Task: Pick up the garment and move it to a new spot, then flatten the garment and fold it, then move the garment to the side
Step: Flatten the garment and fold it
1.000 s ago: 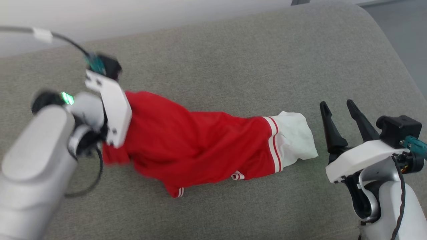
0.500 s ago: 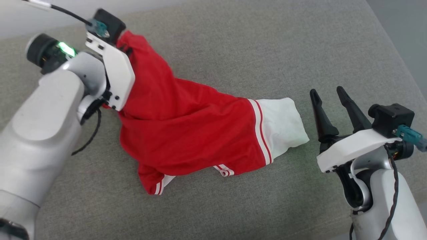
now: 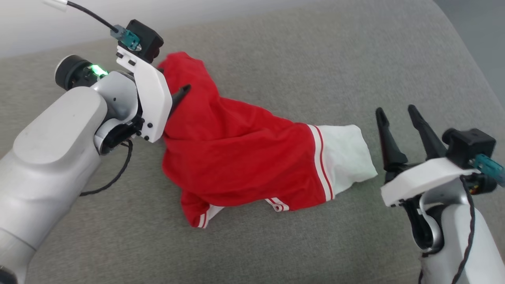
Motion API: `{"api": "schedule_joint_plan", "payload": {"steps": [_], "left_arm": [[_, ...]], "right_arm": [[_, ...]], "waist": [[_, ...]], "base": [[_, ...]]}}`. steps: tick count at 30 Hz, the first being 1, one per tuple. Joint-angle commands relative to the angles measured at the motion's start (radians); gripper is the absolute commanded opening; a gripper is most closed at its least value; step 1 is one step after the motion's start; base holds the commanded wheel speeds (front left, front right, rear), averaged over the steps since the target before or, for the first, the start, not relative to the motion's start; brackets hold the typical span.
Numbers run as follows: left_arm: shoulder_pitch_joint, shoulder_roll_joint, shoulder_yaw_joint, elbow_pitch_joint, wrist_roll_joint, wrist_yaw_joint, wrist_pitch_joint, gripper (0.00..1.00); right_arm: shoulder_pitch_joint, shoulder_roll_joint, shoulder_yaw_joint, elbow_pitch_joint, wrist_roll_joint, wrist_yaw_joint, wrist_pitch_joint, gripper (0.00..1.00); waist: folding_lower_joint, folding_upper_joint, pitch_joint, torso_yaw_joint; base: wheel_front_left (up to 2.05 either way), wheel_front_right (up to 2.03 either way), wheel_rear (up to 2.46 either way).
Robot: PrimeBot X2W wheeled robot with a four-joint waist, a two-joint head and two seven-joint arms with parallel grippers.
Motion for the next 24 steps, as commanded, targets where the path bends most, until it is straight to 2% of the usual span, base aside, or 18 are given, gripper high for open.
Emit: {"api": "schedule_joint_plan", "payload": {"steps": [1,7,10,20,24], "left_arm": [[0.016,0.011,-0.006,-0.029,-0.036,-0.001,0.007,1.00],[0.068,0.038,-0.008,-0.118,-0.110,0.000,0.054,1.00],[0.104,0.053,-0.019,-0.181,-0.148,0.018,0.110,1.00],[0.262,0.120,-0.077,-0.427,-0.236,0.135,0.272,1.00],[0.305,0.144,-0.095,-0.461,-0.241,0.160,0.289,1.00]], "right_arm": [[0.018,0.000,-0.016,-0.010,-0.015,0.000,-0.015,1.00],[0.052,0.000,-0.053,-0.029,-0.038,0.000,-0.029,1.00],[0.071,0.000,-0.071,-0.042,-0.045,0.000,-0.024,1.00],[0.103,0.000,-0.085,-0.073,-0.048,0.000,0.001,1.00],[0.105,0.000,-0.079,-0.082,-0.046,0.000,0.004,1.00]], "waist": [[0.0000,0.0000,-0.039,0.033],[0.0000,0.0000,-0.094,0.078],[0.0000,0.0000,-0.123,0.099],[0.0000,0.0000,-0.171,0.114],[0.0000,0.0000,-0.158,0.099]], "base": [[0.00,0.00,0.00],[0.00,0.00,0.00],[0.00,0.00,0.00],[0.00,0.00,0.00],[0.00,0.00,0.00]]}}
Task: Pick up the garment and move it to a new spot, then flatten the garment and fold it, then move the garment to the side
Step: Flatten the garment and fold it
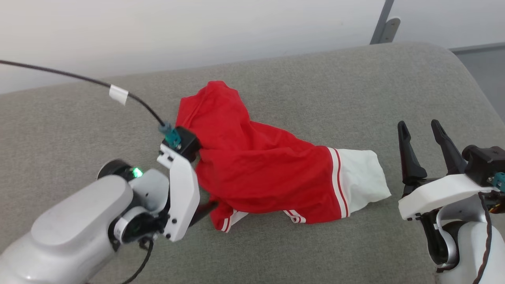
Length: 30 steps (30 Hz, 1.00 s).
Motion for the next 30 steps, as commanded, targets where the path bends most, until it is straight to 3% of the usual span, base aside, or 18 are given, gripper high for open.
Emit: {"api": "schedule_joint_plan", "payload": {"steps": [1,7,19,20,21,22,26,30], "left_arm": [[0.023,0.004,-0.005,-0.002,-0.004,0.009,0.001,1.00],[0.068,0.002,-0.011,0.039,-0.025,0.028,-0.012,1.00],[0.086,-0.073,0.015,0.277,-0.056,-0.010,-0.090,1.00],[0.088,-0.079,0.012,0.300,-0.058,-0.023,-0.088,0.42],[0.088,-0.079,0.012,0.300,-0.058,-0.023,-0.088,0.42],[0.087,-0.085,0.013,0.324,-0.063,-0.032,-0.093,0.00],[0.081,-0.107,0.028,0.376,-0.091,-0.062,-0.104,0.00],[0.055,-0.085,0.042,0.395,-0.069,-0.074,-0.138,0.00]], "right_arm": [[0.011,0.000,0.001,-0.006,0.005,0.000,0.001,1.00],[-0.014,0.000,0.011,-0.010,0.019,0.000,-0.005,1.00],[-0.049,0.000,0.030,0.015,0.031,0.000,-0.031,1.00],[-0.053,0.000,0.031,0.019,0.030,0.000,-0.034,1.00],[-0.053,0.000,0.031,0.019,0.030,0.000,-0.034,1.00],[-0.057,0.000,0.032,0.023,0.030,0.000,-0.038,1.00],[-0.057,0.000,0.027,0.034,0.023,0.000,-0.046,1.00],[-0.045,0.000,0.017,0.040,0.014,0.000,-0.047,1.00]], "waist": [[0.0000,0.0000,0.009,-0.008],[0.0000,0.0000,0.050,-0.048],[0.0000,0.0000,0.108,-0.096],[0.0000,0.0000,0.110,-0.097],[0.0000,0.0000,0.110,-0.097],[0.0000,0.0000,0.112,-0.097],[0.0000,0.0000,0.107,-0.087],[0.0000,0.0000,0.091,-0.061]], "base": [[0.00,0.00,0.00],[0.00,0.00,0.00],[0.00,0.00,0.00],[0.00,0.00,0.00],[0.00,0.00,0.00],[0.00,0.00,0.00],[0.00,0.00,0.00],[0.00,0.00,0.00]]}}
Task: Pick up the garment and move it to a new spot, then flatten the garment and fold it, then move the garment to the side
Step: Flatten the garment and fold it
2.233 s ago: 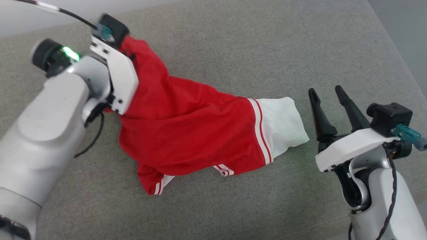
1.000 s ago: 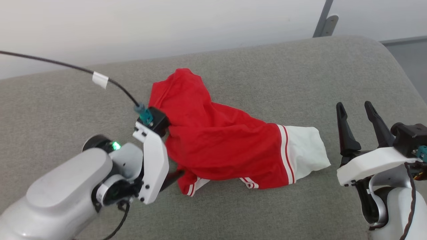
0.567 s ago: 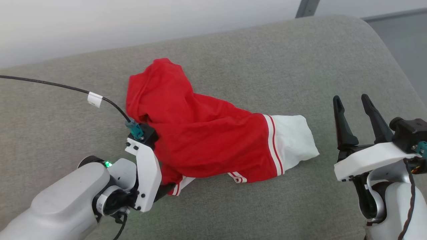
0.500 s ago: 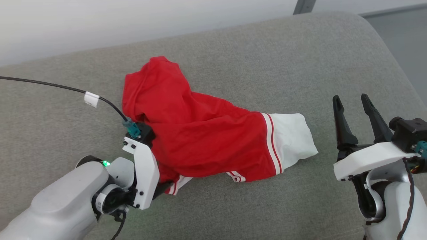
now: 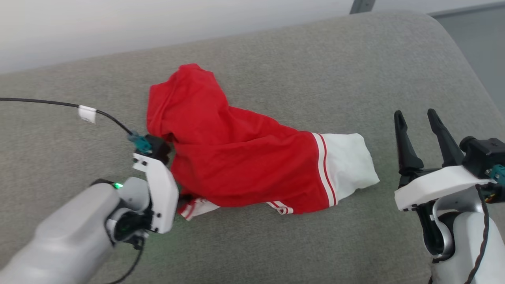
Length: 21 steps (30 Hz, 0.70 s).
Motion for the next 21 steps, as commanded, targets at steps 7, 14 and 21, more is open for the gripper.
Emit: {"api": "schedule_joint_plan", "payload": {"steps": [7,14,21], "left_arm": [[-0.003,0.088,0.037,-0.022,0.009,0.008,-0.056,0.00],[0.034,0.212,0.067,-0.089,0.018,0.075,-0.088,0.00],[0.106,0.294,0.088,-0.109,0.011,0.135,-0.141,0.00]], "right_arm": [[0.026,0.000,-0.029,-0.002,-0.017,0.000,0.005,1.00],[0.047,-0.001,-0.043,-0.017,-0.035,0.000,0.021,1.00],[0.050,0.000,-0.039,-0.022,-0.028,0.000,0.029,1.00]], "waist": [[0.0000,0.0000,-0.040,0.074],[0.0000,0.0000,-0.063,0.132],[0.0000,0.0000,-0.064,0.162]], "base": [[0.00,0.00,0.00],[0.00,0.00,0.00],[0.00,0.00,0.00]]}}
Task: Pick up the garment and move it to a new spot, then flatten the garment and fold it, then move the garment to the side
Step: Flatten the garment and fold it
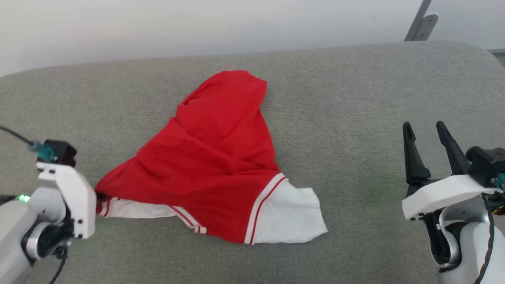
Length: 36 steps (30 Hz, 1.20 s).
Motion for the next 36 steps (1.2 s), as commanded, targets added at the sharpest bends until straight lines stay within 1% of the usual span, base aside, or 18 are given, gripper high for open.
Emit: {"api": "schedule_joint_plan", "payload": {"steps": [1,5,6,7,8,9,11,13,15,19,23,25,29,32,34,35,36], "left_arm": [[0.024,0.010,0.009,0.005,-0.005,0.008,-0.022,0.00],[0.052,0.004,0.027,0.025,-0.031,0.007,-0.062,0.00],[0.055,0.002,0.032,0.024,-0.038,-0.001,-0.074,0.19],[0.058,0.000,0.037,0.025,-0.039,-0.005,-0.084,0.45],[0.062,-0.002,0.043,0.026,-0.042,-0.011,-0.095,0.91],[0.069,-0.007,0.050,0.028,-0.062,-0.011,-0.094,1.00],[0.085,-0.012,0.062,0.025,-0.102,-0.007,-0.080,1.00],[0.093,-0.010,0.064,0.008,-0.117,-0.001,-0.063,1.00],[0.099,-0.010,0.062,-0.002,-0.124,0.001,-0.053,1.00],[0.120,-0.011,0.048,-0.047,-0.136,0.025,-0.025,1.00],[0.108,0.001,0.030,-0.065,-0.079,0.051,-0.046,1.00],[0.095,0.008,0.019,-0.060,-0.050,0.053,-0.055,1.00],[0.073,0.009,-0.006,-0.024,0.004,0.037,-0.061,1.00],[0.055,-0.017,-0.014,0.029,0.019,0.020,-0.068,1.00],[0.041,-0.029,-0.029,0.076,0.049,0.014,-0.074,1.00],[0.033,-0.040,-0.036,0.097,0.057,-0.002,-0.079,1.00],[0.032,-0.056,-0.033,0.120,0.042,-0.012,-0.076,1.00]], "right_arm": [[0.001,-0.001,0.003,0.000,0.002,0.000,0.003,1.00],[-0.001,-0.001,0.006,0.000,-0.001,0.000,0.004,1.00],[-0.001,-0.001,0.006,0.000,-0.002,0.000,0.005,1.00],[0.001,-0.001,0.006,0.000,-0.003,0.000,0.005,1.00],[0.002,-0.001,0.008,-0.001,-0.004,0.000,0.006,1.00],[0.004,-0.001,0.008,-0.001,-0.004,0.000,0.007,1.00],[0.008,-0.001,0.010,-0.003,-0.005,0.000,0.006,1.00],[0.013,-0.001,0.012,-0.005,-0.007,0.000,0.008,1.00],[0.016,-0.001,0.012,-0.006,-0.009,0.000,0.010,1.00],[0.021,-0.001,0.013,-0.015,-0.010,0.000,0.013,1.00],[0.028,-0.001,0.015,-0.021,-0.012,0.000,0.019,1.00],[0.029,-0.001,0.019,-0.022,-0.013,0.000,0.023,1.00],[0.031,-0.001,0.023,-0.026,-0.016,0.000,0.024,1.00],[0.031,-0.001,0.028,-0.026,-0.018,0.000,0.028,1.00],[0.028,-0.001,0.034,-0.026,-0.016,0.000,0.032,1.00],[0.025,-0.001,0.038,-0.025,-0.017,0.000,0.033,1.00],[0.021,-0.001,0.042,-0.025,-0.016,0.000,0.033,1.00]], "waist": [[0.0000,0.0000,0.002,0.007],[0.0000,0.0000,0.004,0.015],[0.0000,0.0000,0.003,0.017],[0.0000,0.0000,0.002,0.018],[0.0000,0.0000,0.001,0.018],[0.0000,0.0000,0.000,0.018],[0.0000,0.0000,-0.003,0.018],[0.0000,0.0000,-0.005,0.016],[0.0000,0.0000,-0.006,0.016],[0.0000,0.0000,-0.007,0.017],[0.0000,0.0000,-0.008,0.017],[0.0000,0.0000,-0.009,0.015],[0.0000,0.0000,-0.009,0.013],[0.0000,0.0000,-0.006,0.010],[0.0000,0.0000,-0.002,0.006],[0.0000,0.0000,0.001,0.004],[0.0000,0.0000,0.003,0.002]], "base": [[0.00,0.00,0.00],[0.00,0.00,0.00],[0.00,0.00,0.00],[0.00,0.00,0.00],[0.00,0.00,0.00],[0.00,0.00,0.00],[0.00,0.00,0.00],[0.00,0.00,0.00],[0.00,0.00,0.00],[0.00,0.00,0.00],[0.00,0.00,0.00],[0.00,0.00,0.00],[0.00,0.00,0.00],[0.00,0.00,0.00],[0.00,0.00,0.00],[0.00,0.00,0.00],[0.00,0.00,0.00]]}}
